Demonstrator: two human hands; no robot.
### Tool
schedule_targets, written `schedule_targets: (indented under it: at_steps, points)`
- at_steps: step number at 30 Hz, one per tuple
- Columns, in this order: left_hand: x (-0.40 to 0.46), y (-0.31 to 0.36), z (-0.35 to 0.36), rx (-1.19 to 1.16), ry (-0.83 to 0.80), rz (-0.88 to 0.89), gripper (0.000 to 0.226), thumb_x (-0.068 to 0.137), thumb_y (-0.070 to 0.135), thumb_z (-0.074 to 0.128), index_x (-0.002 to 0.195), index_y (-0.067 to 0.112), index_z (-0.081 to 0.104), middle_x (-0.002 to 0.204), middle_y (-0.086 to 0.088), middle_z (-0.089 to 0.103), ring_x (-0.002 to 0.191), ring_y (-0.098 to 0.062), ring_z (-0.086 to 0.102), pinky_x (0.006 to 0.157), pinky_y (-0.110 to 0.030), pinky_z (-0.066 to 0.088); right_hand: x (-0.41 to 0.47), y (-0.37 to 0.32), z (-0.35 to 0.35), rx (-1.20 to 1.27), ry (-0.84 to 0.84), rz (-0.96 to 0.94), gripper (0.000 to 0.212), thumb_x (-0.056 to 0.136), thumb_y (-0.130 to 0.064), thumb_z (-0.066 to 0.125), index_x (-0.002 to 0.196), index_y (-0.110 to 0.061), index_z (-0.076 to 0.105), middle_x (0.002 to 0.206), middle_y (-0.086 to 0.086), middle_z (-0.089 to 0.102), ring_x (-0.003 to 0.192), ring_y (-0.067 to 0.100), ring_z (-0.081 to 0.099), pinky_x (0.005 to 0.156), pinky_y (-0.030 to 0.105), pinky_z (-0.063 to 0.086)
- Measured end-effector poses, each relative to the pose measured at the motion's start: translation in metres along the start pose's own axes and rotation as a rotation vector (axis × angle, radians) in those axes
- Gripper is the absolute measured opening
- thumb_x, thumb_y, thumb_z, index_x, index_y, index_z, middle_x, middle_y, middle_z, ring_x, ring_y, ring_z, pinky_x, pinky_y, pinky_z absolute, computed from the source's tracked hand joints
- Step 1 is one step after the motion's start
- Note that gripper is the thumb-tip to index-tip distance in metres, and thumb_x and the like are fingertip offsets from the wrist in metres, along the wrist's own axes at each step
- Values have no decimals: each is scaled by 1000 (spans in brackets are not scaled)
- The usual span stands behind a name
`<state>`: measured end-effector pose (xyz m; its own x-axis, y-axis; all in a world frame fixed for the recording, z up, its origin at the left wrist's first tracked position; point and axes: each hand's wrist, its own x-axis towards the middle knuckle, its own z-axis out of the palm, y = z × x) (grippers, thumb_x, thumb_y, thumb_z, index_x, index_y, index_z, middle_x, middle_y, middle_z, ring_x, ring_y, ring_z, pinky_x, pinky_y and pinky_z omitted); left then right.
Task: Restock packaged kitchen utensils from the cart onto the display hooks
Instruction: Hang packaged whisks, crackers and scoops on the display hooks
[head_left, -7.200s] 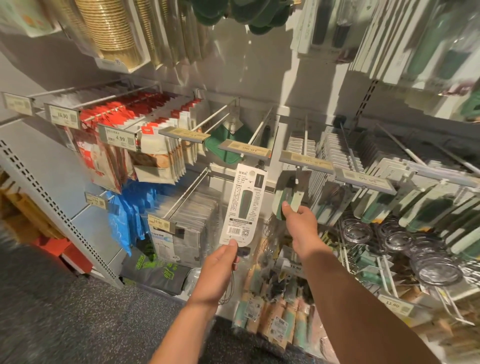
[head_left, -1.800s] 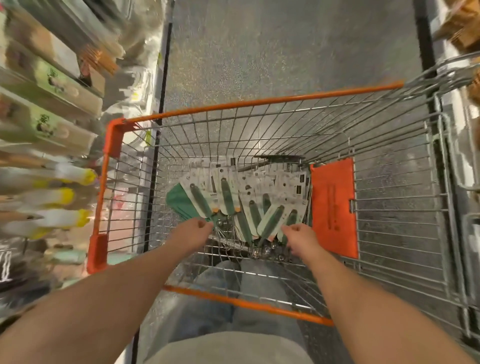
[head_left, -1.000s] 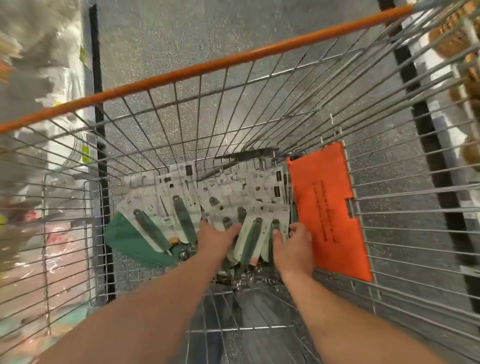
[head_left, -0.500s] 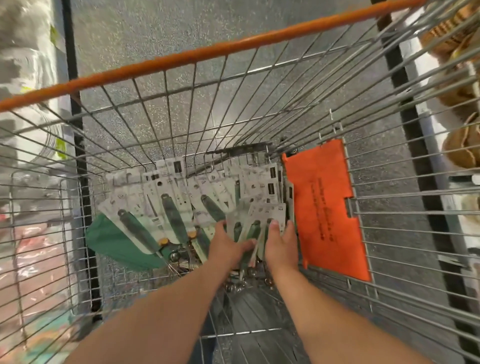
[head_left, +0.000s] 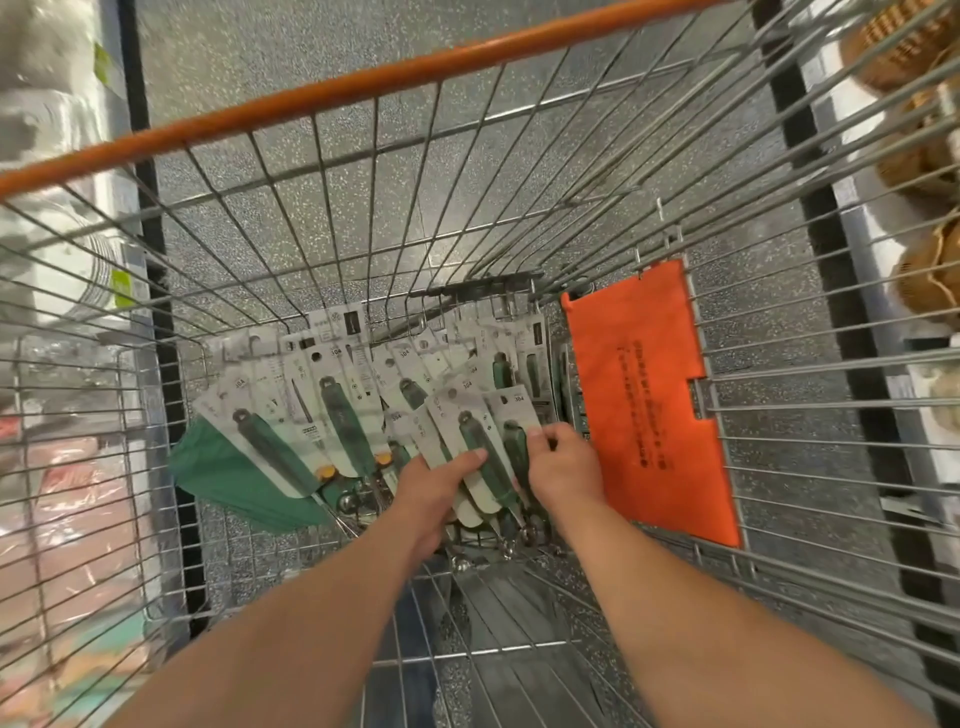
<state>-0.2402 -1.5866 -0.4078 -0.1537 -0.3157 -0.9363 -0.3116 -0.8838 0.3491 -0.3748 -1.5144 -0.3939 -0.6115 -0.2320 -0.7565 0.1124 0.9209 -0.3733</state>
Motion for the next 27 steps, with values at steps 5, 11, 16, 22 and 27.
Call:
schedule_targets:
  at_steps: [5, 11, 16, 22, 27]
  points:
    - [8, -2, 4, 68, 18, 79, 31, 81, 14, 87, 110, 16, 75, 100, -5, 81, 96, -29, 77, 95, -52, 59, 2, -3, 10, 105, -61, 25, 20, 108, -38, 46, 110, -19, 53, 103, 2, 65, 94, 28, 66, 87, 42, 56]
    - [15, -5, 10, 112, 44, 53, 54, 62, 30, 98, 107, 13, 74, 94, -3, 81, 91, -28, 78, 91, -51, 60, 10, 8, -1, 200, -136, 77, 29, 109, -37, 43, 95, -23, 64, 97, 6, 72, 95, 29, 70, 90, 49, 59]
    - [6, 2, 9, 139, 41, 90, 38, 75, 19, 92, 105, 8, 73, 95, -7, 80, 86, -25, 78, 87, -44, 62, 3, 6, -12, 337, -164, 121, 30, 110, -38, 44, 98, -20, 64, 100, 9, 72, 93, 28, 69, 86, 47, 59]
    - [-8, 19, -4, 76, -66, 97, 18, 89, 11, 77, 106, 11, 70, 101, -12, 79, 96, -34, 75, 91, -56, 59, -3, -8, -15, 498, -274, 224, 33, 107, -43, 49, 109, -18, 72, 103, 10, 79, 98, 34, 75, 93, 58, 58]
    - [-24, 24, -12, 19, -103, 110, 27, 92, 12, 74, 118, 4, 67, 105, -18, 77, 91, -33, 75, 74, -45, 63, -17, -27, -9, 590, -323, 258, 34, 104, -46, 54, 122, -20, 67, 116, 10, 76, 106, 34, 73, 92, 55, 59]
